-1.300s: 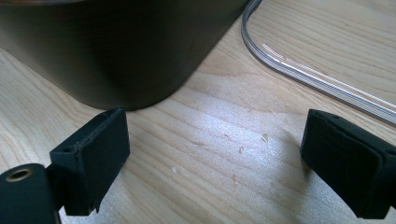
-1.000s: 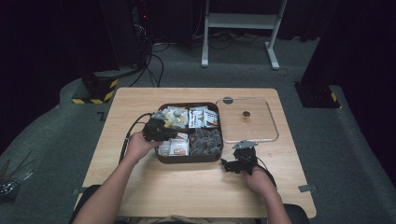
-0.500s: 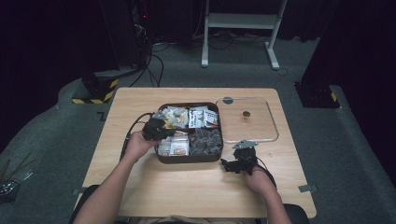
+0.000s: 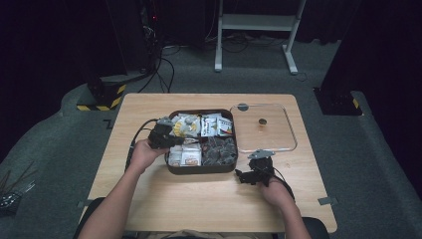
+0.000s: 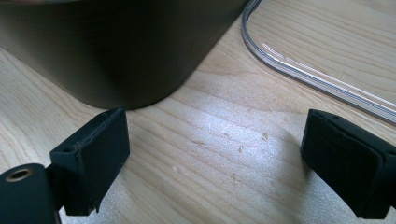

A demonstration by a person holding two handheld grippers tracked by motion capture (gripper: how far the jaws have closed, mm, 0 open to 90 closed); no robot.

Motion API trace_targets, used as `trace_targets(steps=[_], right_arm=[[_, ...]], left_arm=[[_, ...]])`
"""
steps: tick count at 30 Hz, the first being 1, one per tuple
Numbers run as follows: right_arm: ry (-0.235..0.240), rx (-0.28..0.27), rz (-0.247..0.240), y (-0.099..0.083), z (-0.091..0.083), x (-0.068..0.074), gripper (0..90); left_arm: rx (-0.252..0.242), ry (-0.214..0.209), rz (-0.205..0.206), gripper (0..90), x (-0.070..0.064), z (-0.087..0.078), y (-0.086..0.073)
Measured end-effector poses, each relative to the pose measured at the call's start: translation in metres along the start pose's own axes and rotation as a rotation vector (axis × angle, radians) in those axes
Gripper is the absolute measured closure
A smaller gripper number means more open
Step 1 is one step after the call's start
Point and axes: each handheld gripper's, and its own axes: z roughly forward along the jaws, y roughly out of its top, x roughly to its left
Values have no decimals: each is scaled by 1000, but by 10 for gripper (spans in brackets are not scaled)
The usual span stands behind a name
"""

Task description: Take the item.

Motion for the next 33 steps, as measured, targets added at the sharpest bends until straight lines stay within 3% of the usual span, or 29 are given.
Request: trace_targets(steps=[21, 33], right_arm=[[2, 0, -1, 0, 0, 0, 80], [7, 0, -8, 0, 0, -1, 79]], left_arm=[[-60, -11, -59, 873, 6, -30, -5], [-80, 11, -92, 873, 13, -49, -14]])
